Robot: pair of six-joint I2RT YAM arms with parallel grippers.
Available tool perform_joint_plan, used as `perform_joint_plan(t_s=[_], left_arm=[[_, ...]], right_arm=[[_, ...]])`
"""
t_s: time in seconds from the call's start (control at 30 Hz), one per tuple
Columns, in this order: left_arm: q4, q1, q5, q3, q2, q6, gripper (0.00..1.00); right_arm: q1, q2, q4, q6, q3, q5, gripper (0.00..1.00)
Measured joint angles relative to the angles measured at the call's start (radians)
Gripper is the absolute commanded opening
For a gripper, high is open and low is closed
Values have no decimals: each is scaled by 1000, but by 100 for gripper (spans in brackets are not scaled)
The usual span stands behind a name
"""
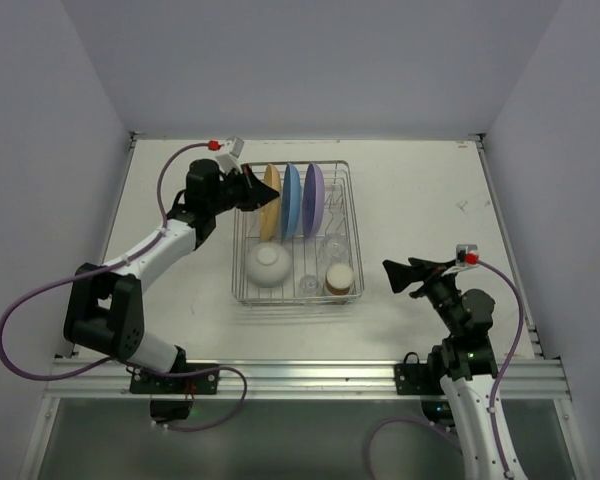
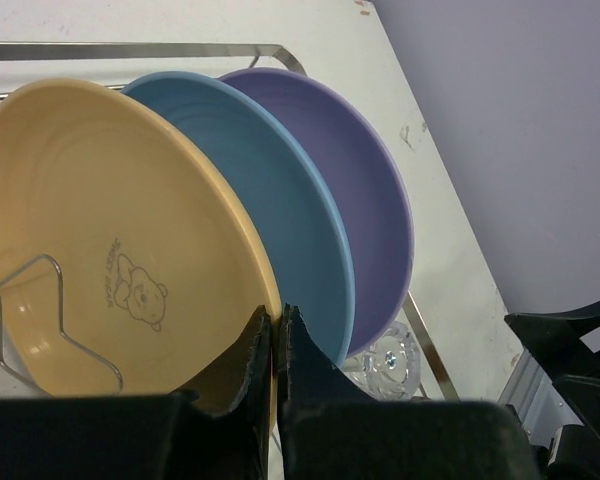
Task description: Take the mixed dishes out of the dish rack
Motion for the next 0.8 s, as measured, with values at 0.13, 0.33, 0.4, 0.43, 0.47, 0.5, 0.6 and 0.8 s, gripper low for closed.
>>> perform_joint_plan(t_s=[0.13,0.33,0.4,0.43,0.47,0.5,0.6,0.8], left_arm=[[-2,-1,-5,0,-1,-5,0],[-10,-1,-19,-1,-25,-6,0],[-9,2,-15,-1,-37,-7,0],[-8,5,-9,-1,-43,-13,0],[-6,10,1,-1,-47,-18,0],[-5,15,6,-1,-51,-23,0],[6,32,32,-2,-58,-40,0],[47,54,94,-2,-71,-83,0]], right_arm=[[0,0,1,0,0,0,99],[0,13,3,0,0,0,99],[0,14,4,0,0,-1,99],[0,14,5,0,0,-1,99],[0,14,6,0,0,-1,99],[0,14,7,0,0,-1,99],[0,14,8,0,0,-1,99],[0,19,15,0,0,-1,99]])
